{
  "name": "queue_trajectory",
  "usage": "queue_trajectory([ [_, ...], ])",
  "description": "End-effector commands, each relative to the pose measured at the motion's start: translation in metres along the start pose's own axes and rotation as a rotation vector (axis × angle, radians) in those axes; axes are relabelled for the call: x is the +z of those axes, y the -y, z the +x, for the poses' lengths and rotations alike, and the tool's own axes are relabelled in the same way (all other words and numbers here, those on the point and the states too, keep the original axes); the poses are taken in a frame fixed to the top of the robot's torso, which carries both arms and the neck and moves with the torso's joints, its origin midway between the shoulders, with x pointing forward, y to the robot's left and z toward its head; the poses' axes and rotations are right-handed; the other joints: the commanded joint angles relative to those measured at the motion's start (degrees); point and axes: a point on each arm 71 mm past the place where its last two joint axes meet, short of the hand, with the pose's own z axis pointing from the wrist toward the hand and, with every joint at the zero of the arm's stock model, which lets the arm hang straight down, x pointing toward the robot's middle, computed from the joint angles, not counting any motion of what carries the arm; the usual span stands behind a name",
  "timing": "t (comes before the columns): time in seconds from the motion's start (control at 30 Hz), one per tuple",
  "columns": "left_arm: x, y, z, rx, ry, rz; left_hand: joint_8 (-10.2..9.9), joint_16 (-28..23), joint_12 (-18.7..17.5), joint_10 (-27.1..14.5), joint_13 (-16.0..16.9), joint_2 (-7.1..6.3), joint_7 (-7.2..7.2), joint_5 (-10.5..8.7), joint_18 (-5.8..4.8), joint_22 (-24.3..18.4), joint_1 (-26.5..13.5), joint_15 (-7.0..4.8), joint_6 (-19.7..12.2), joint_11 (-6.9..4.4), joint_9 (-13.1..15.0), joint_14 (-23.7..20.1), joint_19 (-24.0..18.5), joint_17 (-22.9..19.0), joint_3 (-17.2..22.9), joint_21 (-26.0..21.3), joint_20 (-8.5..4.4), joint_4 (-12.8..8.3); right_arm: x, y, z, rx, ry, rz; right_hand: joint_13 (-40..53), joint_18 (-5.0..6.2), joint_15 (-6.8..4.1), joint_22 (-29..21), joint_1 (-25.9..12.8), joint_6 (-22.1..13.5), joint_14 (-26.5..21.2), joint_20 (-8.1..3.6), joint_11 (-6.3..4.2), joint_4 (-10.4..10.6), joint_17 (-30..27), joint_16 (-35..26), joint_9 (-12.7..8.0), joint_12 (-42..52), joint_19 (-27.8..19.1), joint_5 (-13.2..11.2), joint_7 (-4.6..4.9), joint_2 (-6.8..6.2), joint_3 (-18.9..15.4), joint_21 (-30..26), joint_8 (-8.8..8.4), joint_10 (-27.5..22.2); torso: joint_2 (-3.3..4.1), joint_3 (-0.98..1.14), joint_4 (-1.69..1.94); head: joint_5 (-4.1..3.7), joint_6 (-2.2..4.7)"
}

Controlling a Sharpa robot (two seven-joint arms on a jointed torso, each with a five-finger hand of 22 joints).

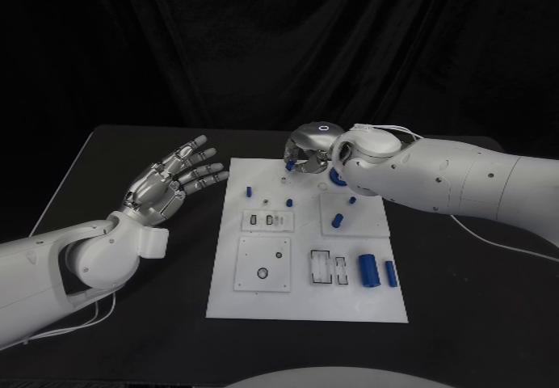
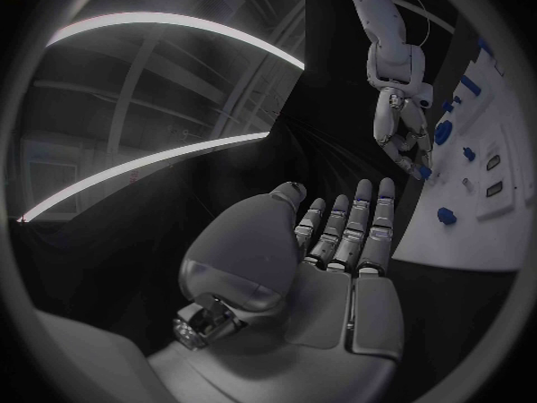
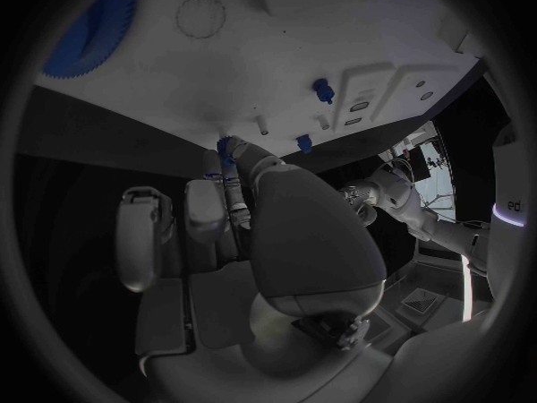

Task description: Assemble the parts on the task board

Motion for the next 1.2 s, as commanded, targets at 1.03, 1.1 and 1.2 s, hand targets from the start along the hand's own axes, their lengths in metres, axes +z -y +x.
queue_trajectory([
  [1.03,0.0009,0.0080,0.0006,-0.019,-0.008,0.113,0.16,0.44,0.25,0.04,-0.09,-0.11,0.38,0.39,-0.54,0.09,-0.62,0.44,0.16,0.45,0.05,-0.10,-0.33,-0.11,0.68,0.30,0.03,-0.04,0.0083,0.0021,0.0095,-0.008,-0.066,0.072,0.19,1.18,2.33,-4.62,-0.56,-16.18,-4.15,1.97,3.43,-0.11,-4.31,-2.80,0.70,-5.91,-4.64,-1.44,-1.38,-2.44,-1.02,-3.95,-8.77,-12.80,-0.01,-0.05,0.03,-0.27,-0.19],
  [1.1,0.0009,0.0079,0.0006,-0.020,-0.009,0.112,0.16,0.44,0.25,0.04,-0.09,-0.11,0.38,0.39,-0.54,0.09,-0.62,0.44,0.16,0.45,0.05,-0.10,-0.33,-0.11,0.68,0.30,0.03,-0.04,0.0082,0.0017,0.0102,-0.008,-0.075,0.071,0.27,1.24,2.23,-4.82,-0.52,-16.69,-4.34,1.90,3.46,-0.22,-4.48,-2.88,0.51,-5.76,-4.81,-1.51,-1.51,-2.43,-1.30,-4.12,-8.74,-13.25,-0.01,-0.05,0.01,-0.27,-0.21],
  [1.2,0.0010,0.0078,0.0005,-0.020,-0.008,0.112,0.16,0.44,0.25,0.04,-0.09,-0.11,0.38,0.39,-0.54,0.09,-0.62,0.44,0.16,0.45,0.05,-0.10,-0.33,-0.11,0.68,0.30,0.03,-0.04,0.0076,0.0022,0.0111,-0.007,-0.086,0.076,0.13,1.75,1.91,-6.84,-0.63,-26.51,-5.72,1.45,3.79,-0.48,-6.21,-3.88,-2.01,-6.62,-6.33,-2.28,-2.66,-2.43,-2.64,-5.56,-9.21,-17.75,-0.03,-0.05,-0.01,-0.28,-0.19],
])
